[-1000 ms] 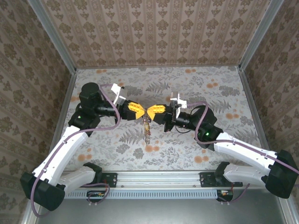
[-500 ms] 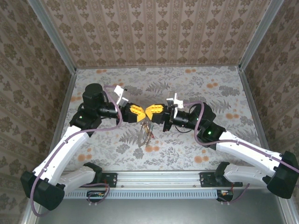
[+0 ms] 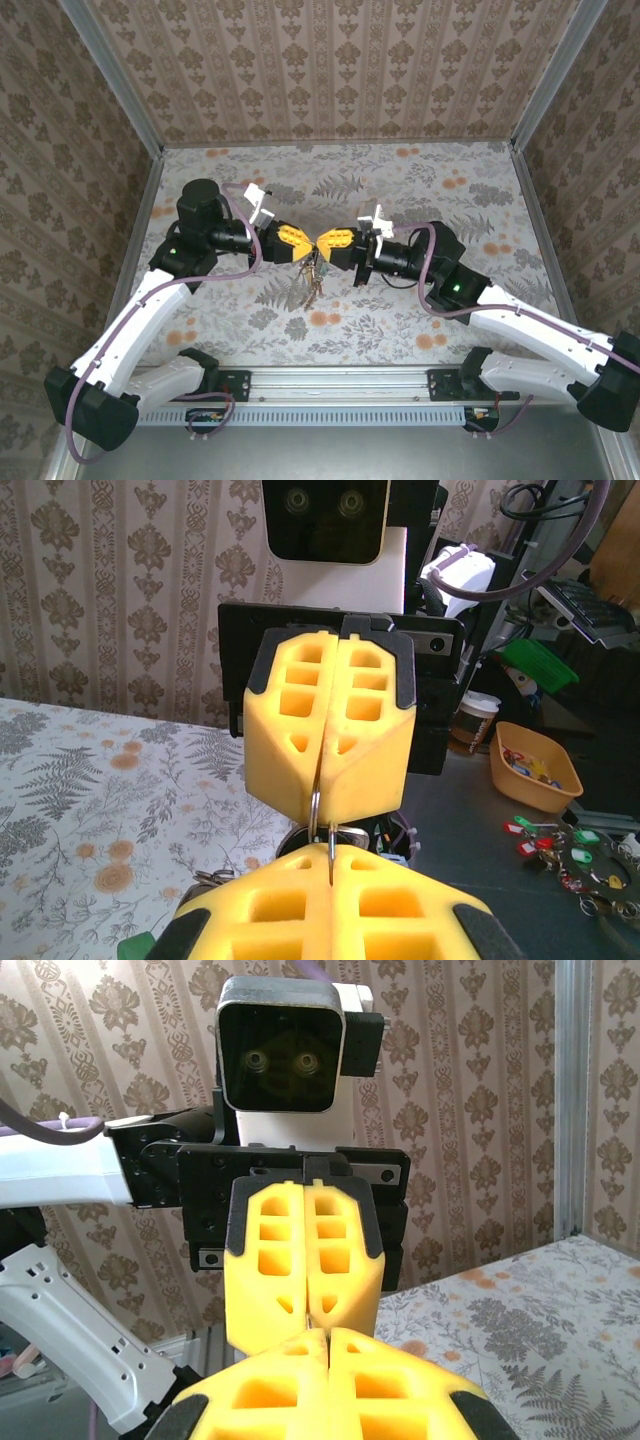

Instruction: Put the keys on the keyring

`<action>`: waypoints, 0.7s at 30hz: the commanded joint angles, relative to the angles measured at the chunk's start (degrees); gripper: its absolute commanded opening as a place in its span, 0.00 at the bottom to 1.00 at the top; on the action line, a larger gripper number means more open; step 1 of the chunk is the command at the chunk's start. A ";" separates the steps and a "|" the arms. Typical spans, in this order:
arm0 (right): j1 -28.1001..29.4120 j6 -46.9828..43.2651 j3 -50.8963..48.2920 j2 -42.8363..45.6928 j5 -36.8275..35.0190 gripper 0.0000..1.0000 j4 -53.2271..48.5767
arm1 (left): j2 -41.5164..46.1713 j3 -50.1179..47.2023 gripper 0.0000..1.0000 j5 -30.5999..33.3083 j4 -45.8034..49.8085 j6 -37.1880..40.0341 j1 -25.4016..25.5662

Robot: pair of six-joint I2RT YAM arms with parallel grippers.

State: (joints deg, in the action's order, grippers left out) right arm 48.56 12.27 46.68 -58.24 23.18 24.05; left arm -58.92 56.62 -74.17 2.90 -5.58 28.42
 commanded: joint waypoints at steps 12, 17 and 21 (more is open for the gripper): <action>-0.13 2.14 -2.40 3.47 3.14 0.00 2.34 | 0.64 0.30 0.00 -1.59 -3.38 0.04 -0.06; -0.28 2.51 -1.90 1.84 3.35 0.00 3.49 | 0.71 0.35 0.00 -1.65 -3.36 0.00 -0.10; -0.42 2.97 -2.19 1.55 2.77 0.00 4.59 | 0.73 0.34 0.00 -1.57 -3.42 0.09 -0.12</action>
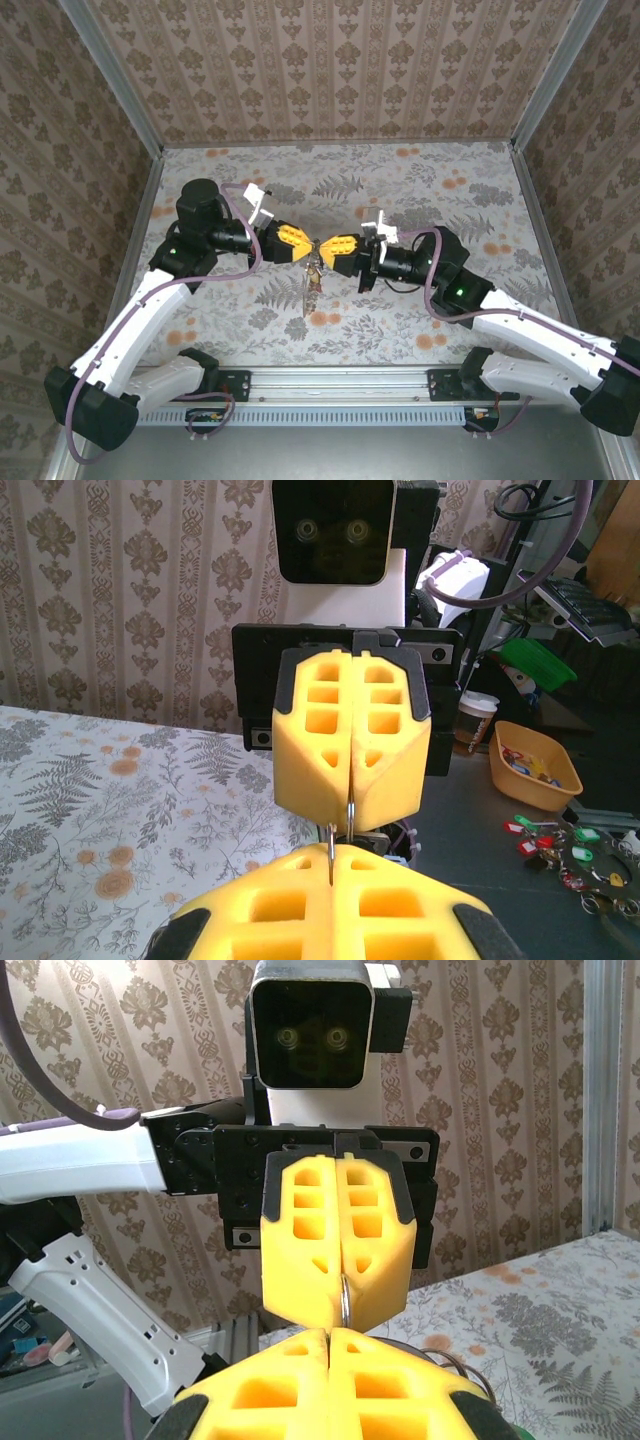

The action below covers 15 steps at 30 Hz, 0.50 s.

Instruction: Put the keys on the keyring

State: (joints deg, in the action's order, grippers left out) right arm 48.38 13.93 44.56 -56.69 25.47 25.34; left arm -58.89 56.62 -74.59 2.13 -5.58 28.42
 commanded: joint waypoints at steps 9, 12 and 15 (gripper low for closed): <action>-1.01 2.56 -0.61 0.11 0.09 0.00 5.42 | 0.64 0.34 0.00 -1.25 -2.61 0.00 -0.06; -1.01 2.72 -0.69 -0.18 0.19 0.00 5.59 | 0.71 0.43 0.00 -1.25 -2.62 0.05 -0.12; -1.04 2.79 -0.46 -0.27 0.44 0.00 5.66 | 0.71 0.50 0.00 -1.25 -2.65 0.12 -0.10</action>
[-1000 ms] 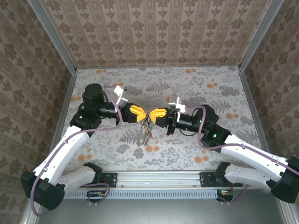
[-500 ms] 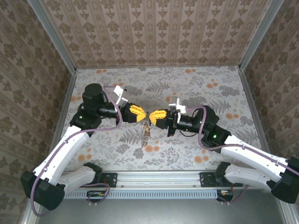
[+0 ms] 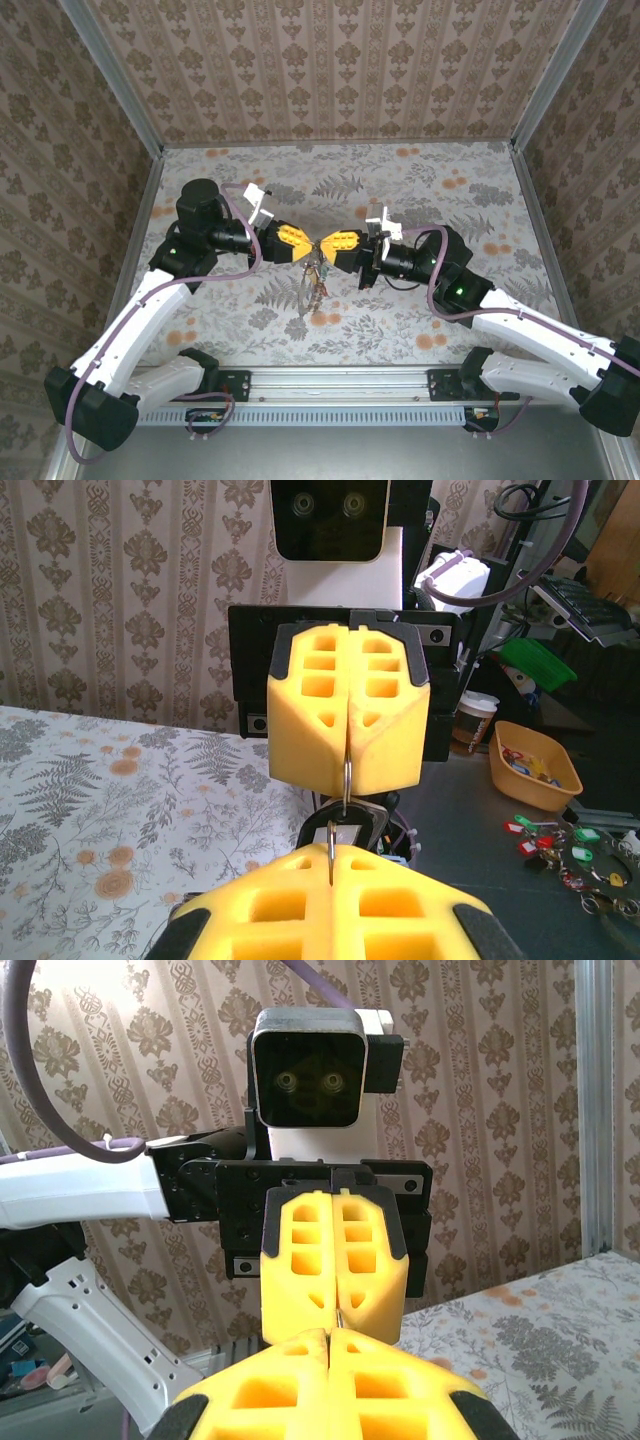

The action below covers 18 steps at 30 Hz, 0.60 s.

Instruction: Put the keys on the keyring

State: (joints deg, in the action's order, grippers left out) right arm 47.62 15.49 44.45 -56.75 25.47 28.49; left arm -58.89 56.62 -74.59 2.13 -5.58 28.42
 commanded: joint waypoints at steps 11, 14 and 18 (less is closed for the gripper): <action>-0.27 1.69 0.03 -1.20 0.64 0.00 1.92 | 0.75 0.43 0.00 -1.16 -2.75 0.05 -0.10; -0.25 1.73 -0.18 -1.09 0.21 0.00 2.07 | 0.68 0.48 0.00 -1.16 -2.67 -0.02 -0.10; -0.25 2.00 -0.43 -0.91 -0.16 0.00 2.38 | 0.80 0.50 0.00 -1.17 -2.72 0.00 -0.12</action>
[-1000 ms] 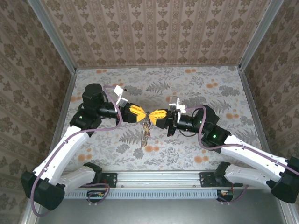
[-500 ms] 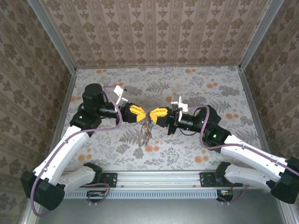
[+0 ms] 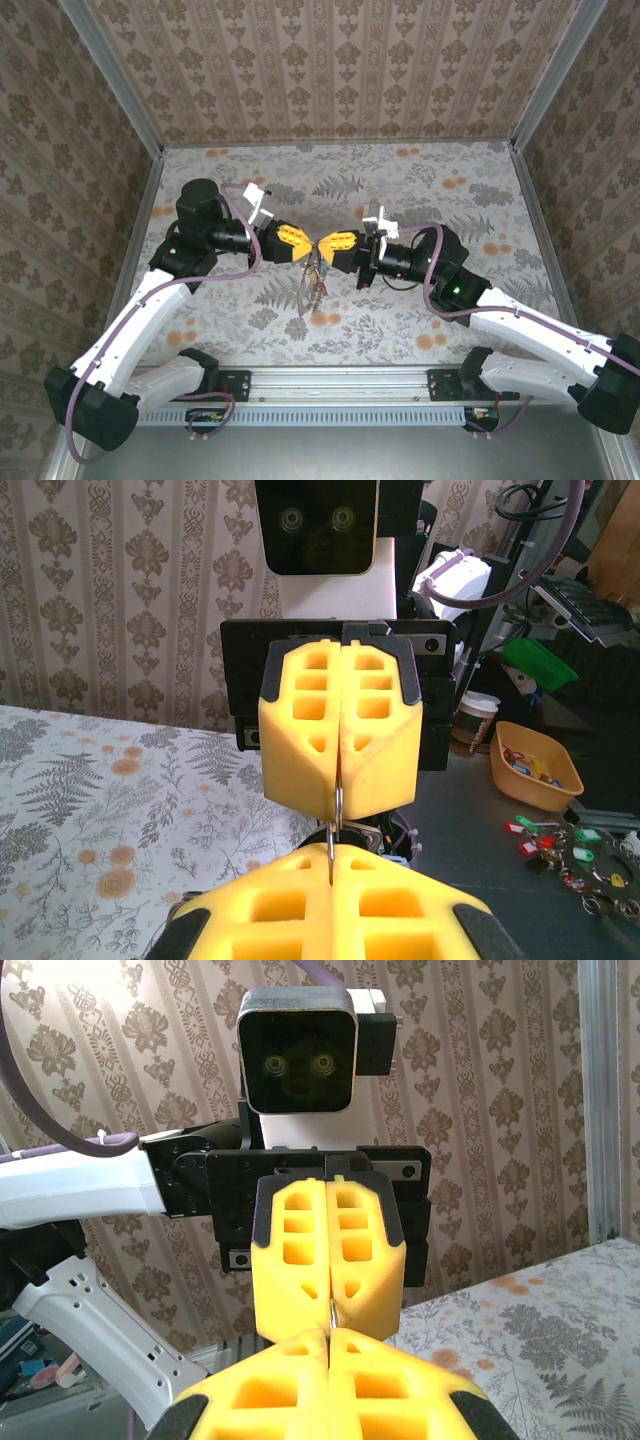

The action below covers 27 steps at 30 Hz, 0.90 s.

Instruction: Put the keys on the keyring

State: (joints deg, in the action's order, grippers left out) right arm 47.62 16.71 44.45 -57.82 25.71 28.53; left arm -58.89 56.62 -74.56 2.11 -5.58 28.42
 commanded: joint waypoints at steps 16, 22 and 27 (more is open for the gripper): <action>-0.25 1.04 -1.56 1.53 -1.81 0.00 3.19 | 0.89 0.38 0.00 -1.04 -2.60 0.10 -0.08; -0.25 1.39 -1.91 1.57 -1.87 0.00 3.77 | 1.06 0.38 0.00 -1.10 -2.57 0.09 -0.08; -0.29 1.37 -2.19 1.99 -2.33 0.00 3.46 | 1.06 0.38 0.00 -1.02 -2.55 0.12 -0.08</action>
State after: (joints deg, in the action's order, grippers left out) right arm 47.62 17.12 42.92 -57.30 25.06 30.22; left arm -58.89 56.62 -74.35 2.11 -5.58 28.42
